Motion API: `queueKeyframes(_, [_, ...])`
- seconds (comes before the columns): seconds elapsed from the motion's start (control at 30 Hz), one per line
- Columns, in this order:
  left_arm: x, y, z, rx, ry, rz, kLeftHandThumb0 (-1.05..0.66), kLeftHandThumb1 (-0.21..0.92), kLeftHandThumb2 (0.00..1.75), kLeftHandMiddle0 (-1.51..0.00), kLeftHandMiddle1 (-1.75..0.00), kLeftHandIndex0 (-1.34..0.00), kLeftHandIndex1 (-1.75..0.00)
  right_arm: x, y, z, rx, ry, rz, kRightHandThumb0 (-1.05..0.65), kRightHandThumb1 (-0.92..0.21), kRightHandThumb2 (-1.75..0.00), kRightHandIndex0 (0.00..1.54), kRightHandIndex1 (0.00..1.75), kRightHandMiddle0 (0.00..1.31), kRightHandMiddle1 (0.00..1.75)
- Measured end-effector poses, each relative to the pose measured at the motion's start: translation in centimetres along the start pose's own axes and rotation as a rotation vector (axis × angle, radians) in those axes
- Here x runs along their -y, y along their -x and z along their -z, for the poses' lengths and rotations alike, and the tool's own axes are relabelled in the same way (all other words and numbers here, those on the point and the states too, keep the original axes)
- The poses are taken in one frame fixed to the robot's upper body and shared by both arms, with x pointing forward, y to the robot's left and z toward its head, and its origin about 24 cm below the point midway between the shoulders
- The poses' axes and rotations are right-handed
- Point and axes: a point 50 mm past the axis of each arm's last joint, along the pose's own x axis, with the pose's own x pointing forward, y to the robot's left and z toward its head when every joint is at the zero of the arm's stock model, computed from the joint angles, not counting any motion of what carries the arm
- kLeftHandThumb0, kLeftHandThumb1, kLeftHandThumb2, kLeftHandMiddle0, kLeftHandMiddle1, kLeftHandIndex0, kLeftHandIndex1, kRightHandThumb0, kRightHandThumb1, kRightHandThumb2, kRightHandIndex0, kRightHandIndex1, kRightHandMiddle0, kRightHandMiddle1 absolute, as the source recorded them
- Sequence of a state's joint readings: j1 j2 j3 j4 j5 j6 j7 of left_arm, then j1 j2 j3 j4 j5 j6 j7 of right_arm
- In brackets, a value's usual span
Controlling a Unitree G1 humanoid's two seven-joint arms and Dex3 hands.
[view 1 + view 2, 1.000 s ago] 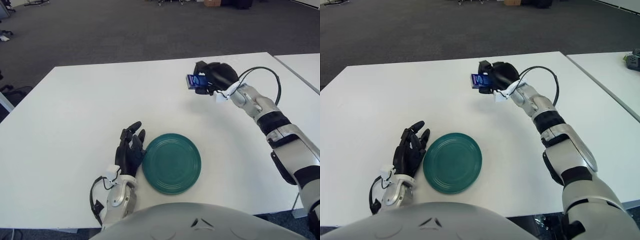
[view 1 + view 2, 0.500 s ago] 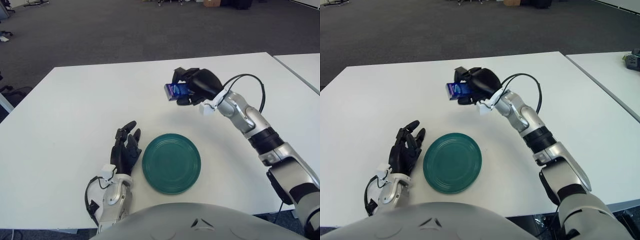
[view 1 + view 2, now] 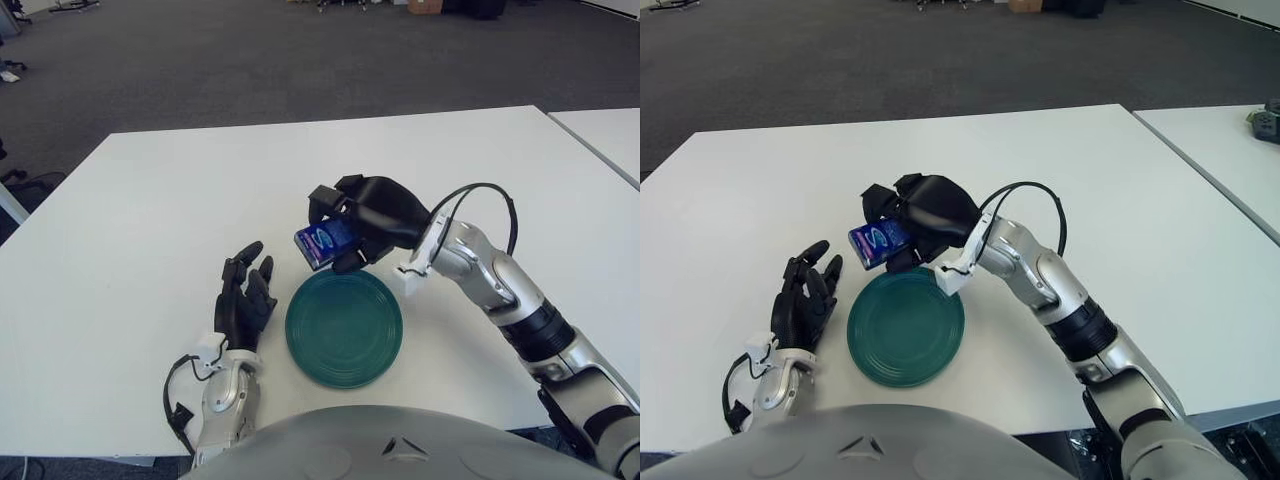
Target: Put the gum into the plate.
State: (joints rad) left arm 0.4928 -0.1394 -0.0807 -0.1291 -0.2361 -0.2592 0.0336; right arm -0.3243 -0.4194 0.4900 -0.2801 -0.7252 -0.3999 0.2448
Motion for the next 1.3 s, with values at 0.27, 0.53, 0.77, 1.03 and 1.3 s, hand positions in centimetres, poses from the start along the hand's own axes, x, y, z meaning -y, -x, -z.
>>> queueKeyframes(0.27, [0.0, 0.1, 0.1, 0.013, -0.010, -0.007, -0.78, 0.92, 0.83, -0.55, -0.03, -0.11, -0.96, -0.5, 0.7, -1.1, 0.063, -0.030, -0.046, -0.45, -0.92, -0.60, 1.06, 1.75, 0.85, 1.75])
queueKeyframes(0.53, [0.5, 0.6, 0.2, 0.026, -0.110, -0.048, -0.79, 0.92, 0.82, -0.52, -0.02, -0.08, -0.93, -2.7, 2.1, -2.0, 0.103, -0.075, -0.113, -0.45, -0.92, -0.57, 1.01, 1.75, 0.82, 1.75])
queueKeyframes(0.77, [0.7, 0.5, 0.2, 0.009, -0.089, -0.047, -0.81, 0.92, 0.81, -0.48, 0.00, -0.05, -0.90, -3.4, 2.4, -2.5, 0.156, -0.068, -0.168, -0.47, -0.92, -0.54, 1.01, 1.75, 0.76, 1.75])
queueKeyframes(1.03, [0.6, 0.5, 0.1, 0.003, -0.028, -0.037, -0.82, 0.92, 0.81, -0.47, 0.00, -0.04, -0.90, -4.3, 2.7, -2.9, 0.197, -0.023, -0.298, -0.49, -0.92, -0.53, 1.05, 1.75, 0.75, 1.75])
queueKeyframes(1.3, [0.6, 0.4, 0.2, 0.001, -0.024, -0.033, -0.82, 0.92, 0.79, -0.49, -0.01, -0.06, -0.91, -5.1, 2.6, -2.7, 0.227, 0.017, -0.354, -0.50, -0.92, -0.57, 1.04, 1.75, 0.75, 1.75])
